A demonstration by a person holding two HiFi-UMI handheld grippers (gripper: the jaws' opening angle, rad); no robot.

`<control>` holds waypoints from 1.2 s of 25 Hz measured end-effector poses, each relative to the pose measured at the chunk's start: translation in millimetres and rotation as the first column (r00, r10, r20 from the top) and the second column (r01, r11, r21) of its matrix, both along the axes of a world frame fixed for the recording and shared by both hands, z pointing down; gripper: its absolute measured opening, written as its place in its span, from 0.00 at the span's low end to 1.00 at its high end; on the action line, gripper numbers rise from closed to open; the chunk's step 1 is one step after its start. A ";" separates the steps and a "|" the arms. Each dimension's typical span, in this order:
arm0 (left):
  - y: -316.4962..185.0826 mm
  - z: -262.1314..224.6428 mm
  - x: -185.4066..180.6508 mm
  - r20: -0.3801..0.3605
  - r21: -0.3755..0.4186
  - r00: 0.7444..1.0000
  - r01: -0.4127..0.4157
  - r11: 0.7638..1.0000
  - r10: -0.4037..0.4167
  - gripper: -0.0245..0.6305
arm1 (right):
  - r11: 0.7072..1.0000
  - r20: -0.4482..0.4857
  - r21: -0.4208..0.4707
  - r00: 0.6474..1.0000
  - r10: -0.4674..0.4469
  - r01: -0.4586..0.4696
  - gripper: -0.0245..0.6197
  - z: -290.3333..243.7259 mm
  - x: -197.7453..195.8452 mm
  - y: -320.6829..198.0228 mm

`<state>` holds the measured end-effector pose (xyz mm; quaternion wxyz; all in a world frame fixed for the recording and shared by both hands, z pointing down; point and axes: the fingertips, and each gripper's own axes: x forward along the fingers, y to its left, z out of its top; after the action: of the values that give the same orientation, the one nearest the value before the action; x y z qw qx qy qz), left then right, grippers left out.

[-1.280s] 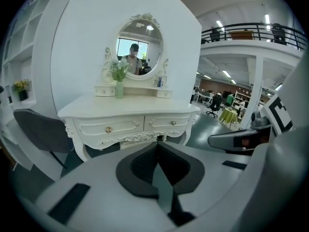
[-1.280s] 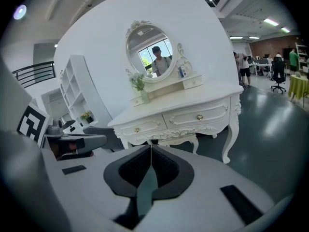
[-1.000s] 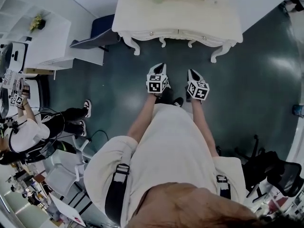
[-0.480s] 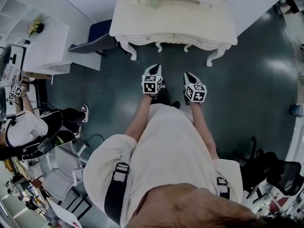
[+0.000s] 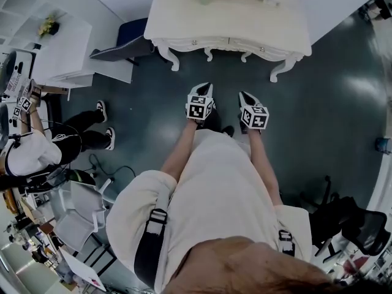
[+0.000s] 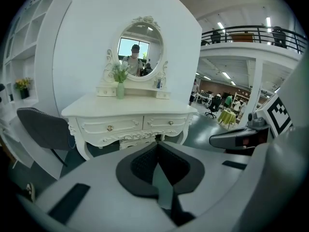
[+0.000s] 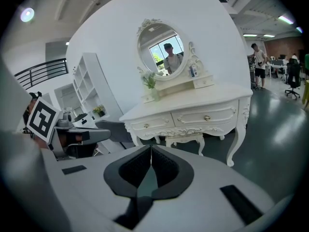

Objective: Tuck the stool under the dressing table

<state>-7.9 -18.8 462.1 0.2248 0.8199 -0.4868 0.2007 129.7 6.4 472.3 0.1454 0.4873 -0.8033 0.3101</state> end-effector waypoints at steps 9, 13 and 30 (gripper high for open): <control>13.8 9.9 3.0 -0.016 -0.040 1.000 -0.008 0.999 0.007 0.06 | 0.999 0.025 -0.040 0.999 0.022 -0.021 0.10 9.4 9.1 11.0; 18.6 15.1 1.6 -0.020 -0.056 1.000 -0.010 0.998 0.009 0.06 | 0.998 0.035 -0.049 0.999 0.028 -0.026 0.10 12.4 13.8 12.5; 22.8 15.2 10.9 -0.110 -0.092 0.994 -0.007 0.996 -0.003 0.06 | 0.998 0.028 -0.061 0.999 -0.026 0.028 0.10 15.2 11.9 17.9</control>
<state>3.0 4.0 477.3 0.2889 0.8189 -0.4631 0.1776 141.6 24.3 487.6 0.1538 0.4675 -0.8017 0.3393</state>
